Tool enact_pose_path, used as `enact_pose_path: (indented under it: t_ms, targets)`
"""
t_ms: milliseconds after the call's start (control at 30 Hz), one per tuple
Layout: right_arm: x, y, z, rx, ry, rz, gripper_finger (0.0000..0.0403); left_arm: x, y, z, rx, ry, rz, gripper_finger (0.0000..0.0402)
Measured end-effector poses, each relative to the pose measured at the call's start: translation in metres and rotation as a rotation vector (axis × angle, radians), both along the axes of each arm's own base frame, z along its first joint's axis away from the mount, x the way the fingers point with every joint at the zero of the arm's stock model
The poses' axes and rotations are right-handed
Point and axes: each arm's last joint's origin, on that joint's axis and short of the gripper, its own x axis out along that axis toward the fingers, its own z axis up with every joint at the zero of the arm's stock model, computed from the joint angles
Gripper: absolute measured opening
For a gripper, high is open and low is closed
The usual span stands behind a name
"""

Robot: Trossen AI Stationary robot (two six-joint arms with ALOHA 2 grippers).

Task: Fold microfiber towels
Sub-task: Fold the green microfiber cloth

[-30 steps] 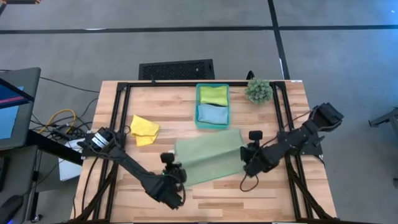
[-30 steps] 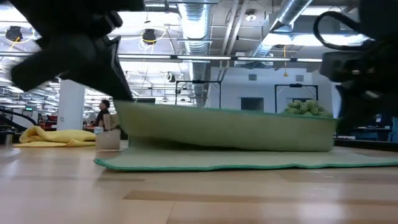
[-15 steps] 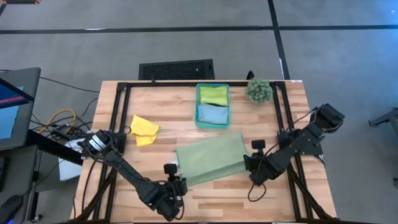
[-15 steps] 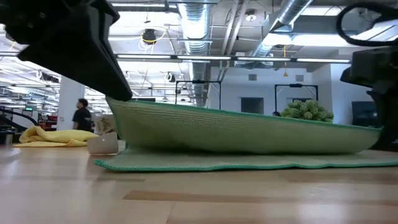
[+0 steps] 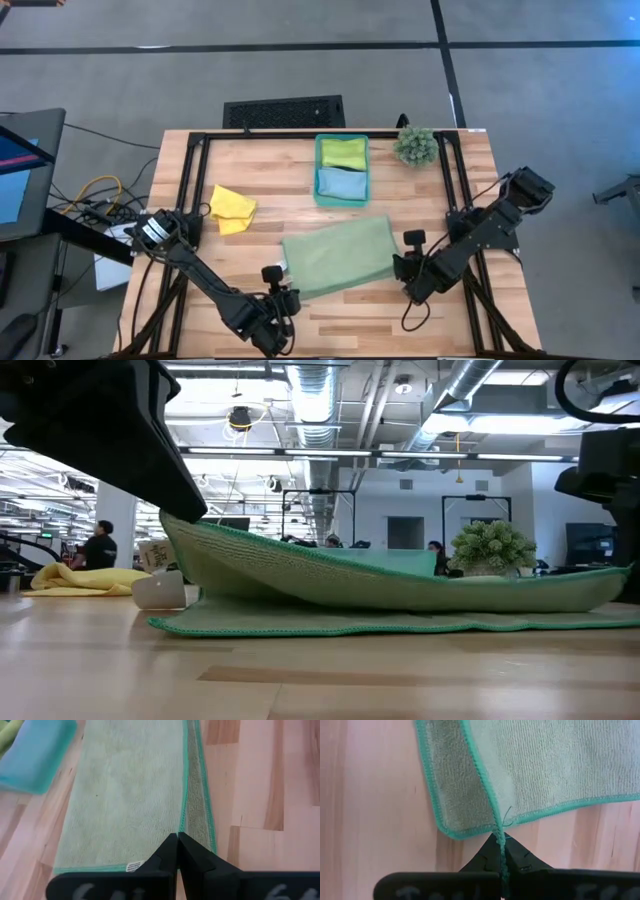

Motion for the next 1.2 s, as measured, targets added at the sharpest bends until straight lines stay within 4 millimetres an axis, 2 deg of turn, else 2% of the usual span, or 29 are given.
enact_pose_path:
  t_ms: [333, 700, 900, 1067, 1200]
  targets:
    - [0.001, 0.003, 0.0, 0.044, 0.007, 0.013, 0.0012, 0.006, -0.004, -0.047, 0.011, 0.096, 0.007, 0.0]
    - [0.001, 0.007, -0.001, 0.106, 0.032, 0.019, 0.002, 0.008, -0.005, -0.047, -0.039, 0.094, 0.036, 0.0]
    - [-0.002, 0.016, -0.001, 0.132, 0.009, 0.077, 0.0075, 0.009, -0.006, -0.044, -0.03, 0.09, 0.035, 0.0013]
    - [-0.008, 0.016, -0.001, 0.096, 0.049, 0.099, 0.0123, 0.017, -0.017, -0.027, -0.001, 0.045, -0.021, 0.0041]
    - [-0.012, 0.012, 0.004, 0.059, 0.11, 0.034, 0.0149, 0.022, -0.021, -0.018, 0.01, 0.023, -0.04, 0.0057]
